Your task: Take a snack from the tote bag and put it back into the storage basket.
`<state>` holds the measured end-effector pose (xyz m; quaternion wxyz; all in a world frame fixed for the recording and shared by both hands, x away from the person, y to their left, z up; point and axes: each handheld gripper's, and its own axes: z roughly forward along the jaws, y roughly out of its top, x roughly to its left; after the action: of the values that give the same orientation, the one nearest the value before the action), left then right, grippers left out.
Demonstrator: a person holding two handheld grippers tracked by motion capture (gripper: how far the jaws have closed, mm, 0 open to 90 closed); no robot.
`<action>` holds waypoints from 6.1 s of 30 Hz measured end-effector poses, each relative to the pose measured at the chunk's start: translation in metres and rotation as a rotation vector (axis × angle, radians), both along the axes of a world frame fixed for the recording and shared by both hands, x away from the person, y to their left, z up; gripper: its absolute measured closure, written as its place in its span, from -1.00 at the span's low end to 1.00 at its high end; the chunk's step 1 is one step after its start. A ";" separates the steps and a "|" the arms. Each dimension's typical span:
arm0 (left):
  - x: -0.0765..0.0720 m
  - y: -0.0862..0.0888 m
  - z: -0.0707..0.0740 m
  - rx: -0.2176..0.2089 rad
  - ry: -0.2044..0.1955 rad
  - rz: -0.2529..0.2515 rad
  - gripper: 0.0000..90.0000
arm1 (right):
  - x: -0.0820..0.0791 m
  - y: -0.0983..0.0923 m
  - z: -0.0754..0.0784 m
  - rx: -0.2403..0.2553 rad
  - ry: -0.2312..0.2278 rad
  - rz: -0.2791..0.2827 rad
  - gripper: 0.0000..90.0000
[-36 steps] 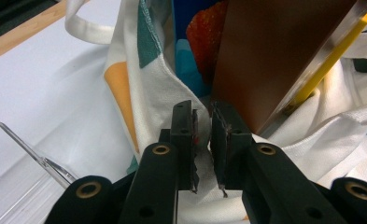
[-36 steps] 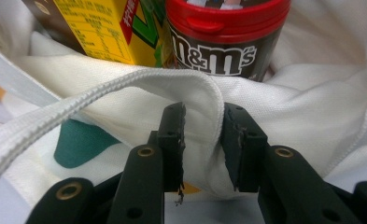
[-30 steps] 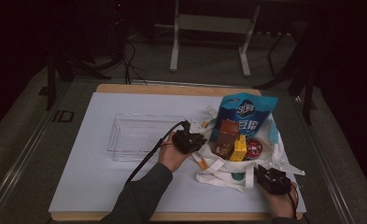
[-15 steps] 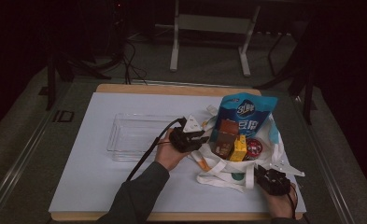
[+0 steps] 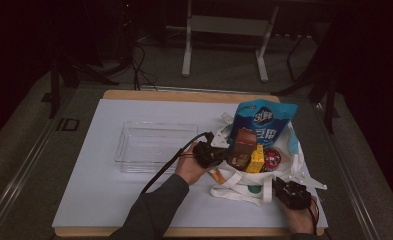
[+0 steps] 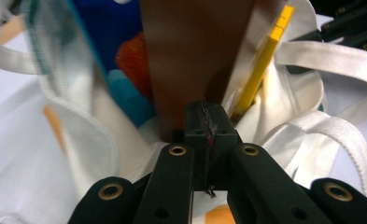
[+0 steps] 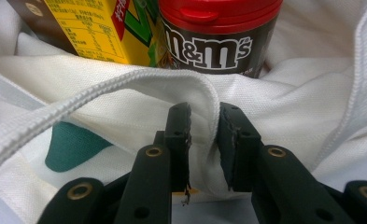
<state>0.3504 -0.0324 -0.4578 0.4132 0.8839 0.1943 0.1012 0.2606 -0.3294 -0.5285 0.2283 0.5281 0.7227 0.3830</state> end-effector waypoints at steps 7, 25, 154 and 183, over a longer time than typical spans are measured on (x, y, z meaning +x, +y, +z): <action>0.002 -0.001 -0.002 -0.033 0.022 -0.020 0.90 | 0.000 0.000 0.000 0.002 0.000 -0.001 0.65; 0.018 0.022 0.030 -0.196 0.048 -0.113 0.07 | 0.000 -0.001 0.000 0.009 0.001 0.002 0.65; 0.011 0.038 0.123 -0.352 -0.018 -0.105 -0.05 | 0.000 -0.003 -0.002 0.018 -0.003 0.027 0.65; 0.005 0.097 0.138 -0.393 -0.033 -0.140 -0.05 | 0.000 -0.004 -0.002 0.018 -0.002 0.027 0.66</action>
<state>0.3552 0.0650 -0.3195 0.5869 0.7958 0.1418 0.0469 0.2604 -0.3329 -0.5307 0.2190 0.5201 0.7259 0.3932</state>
